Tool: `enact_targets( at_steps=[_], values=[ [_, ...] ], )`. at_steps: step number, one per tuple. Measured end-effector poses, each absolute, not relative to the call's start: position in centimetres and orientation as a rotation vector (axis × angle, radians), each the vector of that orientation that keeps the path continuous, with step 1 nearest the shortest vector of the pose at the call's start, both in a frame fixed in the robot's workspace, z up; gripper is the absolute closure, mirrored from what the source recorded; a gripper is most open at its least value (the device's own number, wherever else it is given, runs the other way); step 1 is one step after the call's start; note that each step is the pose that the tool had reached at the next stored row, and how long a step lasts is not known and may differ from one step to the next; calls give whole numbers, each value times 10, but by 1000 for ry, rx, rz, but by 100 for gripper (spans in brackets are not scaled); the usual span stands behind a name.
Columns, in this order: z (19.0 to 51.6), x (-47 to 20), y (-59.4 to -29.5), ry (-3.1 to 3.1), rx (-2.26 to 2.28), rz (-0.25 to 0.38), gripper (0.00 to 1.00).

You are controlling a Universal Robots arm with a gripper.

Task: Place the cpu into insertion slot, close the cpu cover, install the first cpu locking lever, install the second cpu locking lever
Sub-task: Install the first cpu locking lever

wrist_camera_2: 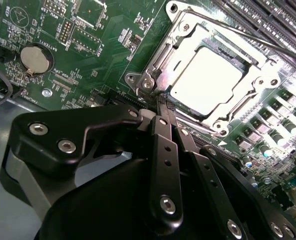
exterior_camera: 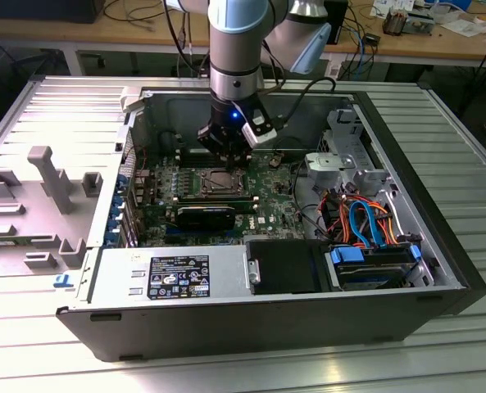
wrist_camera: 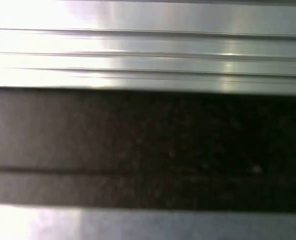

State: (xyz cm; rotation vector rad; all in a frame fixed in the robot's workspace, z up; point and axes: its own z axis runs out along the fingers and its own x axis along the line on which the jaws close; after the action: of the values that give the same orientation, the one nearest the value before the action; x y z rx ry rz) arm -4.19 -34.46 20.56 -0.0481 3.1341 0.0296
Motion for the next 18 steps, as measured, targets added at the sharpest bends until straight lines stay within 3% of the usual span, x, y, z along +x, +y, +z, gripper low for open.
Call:
enact_targets(
  at_steps=[8, 14, 18],
  values=[
    [203, -42, -345, 3136, -48, 16, 89],
    [202, -42, -344, 3135, -48, 78, 89],
    [203, -42, -345, 3135, -48, 79, 89]
  ],
)
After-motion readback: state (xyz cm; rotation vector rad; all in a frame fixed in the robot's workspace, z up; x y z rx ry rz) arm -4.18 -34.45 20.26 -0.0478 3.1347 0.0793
